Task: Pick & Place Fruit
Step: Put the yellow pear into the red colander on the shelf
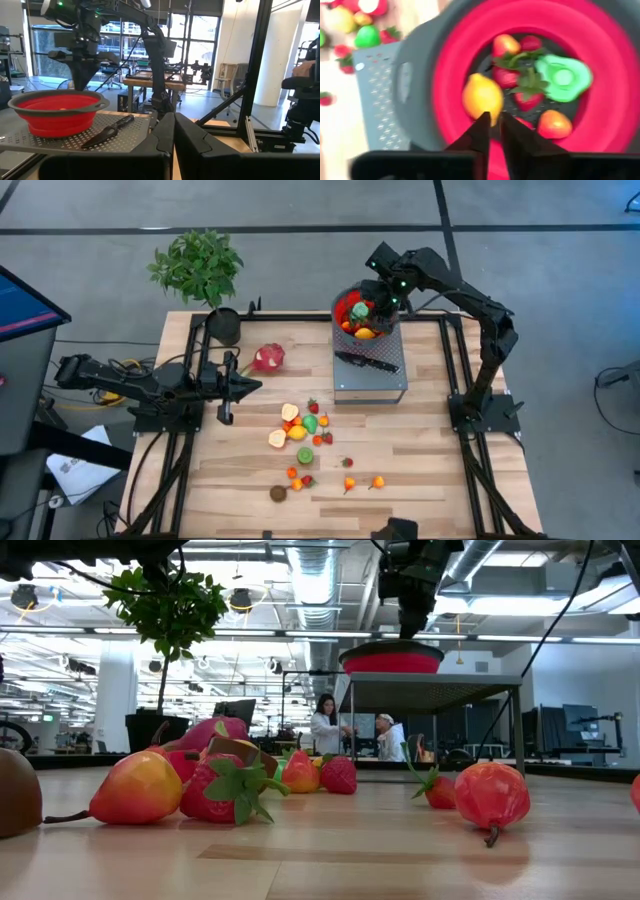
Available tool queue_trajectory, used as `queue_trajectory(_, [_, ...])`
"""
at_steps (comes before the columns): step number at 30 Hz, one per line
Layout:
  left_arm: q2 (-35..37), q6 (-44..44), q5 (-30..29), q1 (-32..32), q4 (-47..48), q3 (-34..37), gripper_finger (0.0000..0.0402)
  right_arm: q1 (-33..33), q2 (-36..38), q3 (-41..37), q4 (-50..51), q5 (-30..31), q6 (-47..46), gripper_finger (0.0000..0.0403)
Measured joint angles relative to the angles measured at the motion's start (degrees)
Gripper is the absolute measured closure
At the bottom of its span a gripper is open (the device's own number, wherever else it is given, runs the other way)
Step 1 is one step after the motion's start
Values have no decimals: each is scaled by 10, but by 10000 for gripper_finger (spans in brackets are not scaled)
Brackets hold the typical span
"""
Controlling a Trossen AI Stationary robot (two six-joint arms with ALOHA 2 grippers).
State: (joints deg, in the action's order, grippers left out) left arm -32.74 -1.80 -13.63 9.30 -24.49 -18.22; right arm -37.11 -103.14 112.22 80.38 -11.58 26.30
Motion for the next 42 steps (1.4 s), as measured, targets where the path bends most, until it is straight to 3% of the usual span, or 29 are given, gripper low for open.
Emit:
queue_trajectory(3, [0, 0, 0, 0, 0, 0, 399, 11, 12, 0, 10, -18, -1, 397])
queue_trajectory(9, [0, 0, 0, 0, 0, 0, 399, 11, 71, 0, 9, -121, -8, 399])
queue_trajectory(19, [0, 0, 0, 0, 0, 0, 399, 74, 178, -20, -21, -128, -39, 402])
queue_trajectory(30, [0, -2, 0, 0, 0, 0, 399, 128, 397, -384, -354, -113, -170, 402])
queue_trajectory(35, [0, -2, 0, 0, 0, 0, 399, 160, 467, -492, -406, -47, -237, 403])
queue_trajectory(42, [0, -2, 0, 0, 0, 0, 399, 244, 523, -586, -462, 15, -333, 403])
